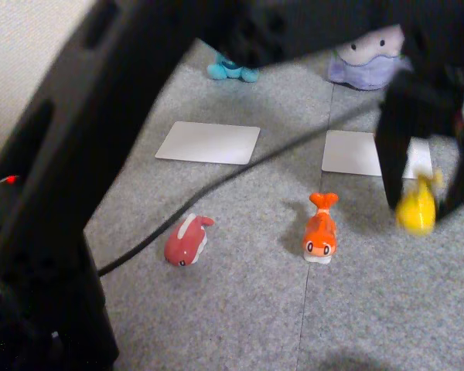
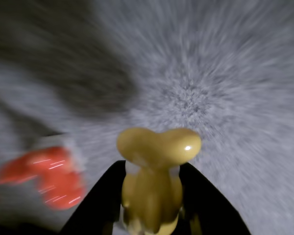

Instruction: Wooper wants to eat egg sudhi, and Goomy wants to eat shrimp sushi

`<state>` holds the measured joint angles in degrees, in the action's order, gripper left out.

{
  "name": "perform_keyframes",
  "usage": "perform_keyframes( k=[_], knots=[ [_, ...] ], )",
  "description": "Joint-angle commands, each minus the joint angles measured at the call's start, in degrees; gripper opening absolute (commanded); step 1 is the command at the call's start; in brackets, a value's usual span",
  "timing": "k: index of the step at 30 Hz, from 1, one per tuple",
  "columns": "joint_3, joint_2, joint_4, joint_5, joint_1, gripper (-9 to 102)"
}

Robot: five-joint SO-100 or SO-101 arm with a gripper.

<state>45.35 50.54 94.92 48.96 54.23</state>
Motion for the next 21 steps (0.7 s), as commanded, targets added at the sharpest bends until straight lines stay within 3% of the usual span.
perform_keyframes(
  k=[1, 13, 21],
  knots=[
    [-1.3, 10.9, 2.1, 5.5, -6.2, 3],
    [-0.4, 14.8, 2.5, 26.5, -32.2, 3],
    [5.5, 14.2, 2.5, 34.1, -45.0, 2]
  ],
)
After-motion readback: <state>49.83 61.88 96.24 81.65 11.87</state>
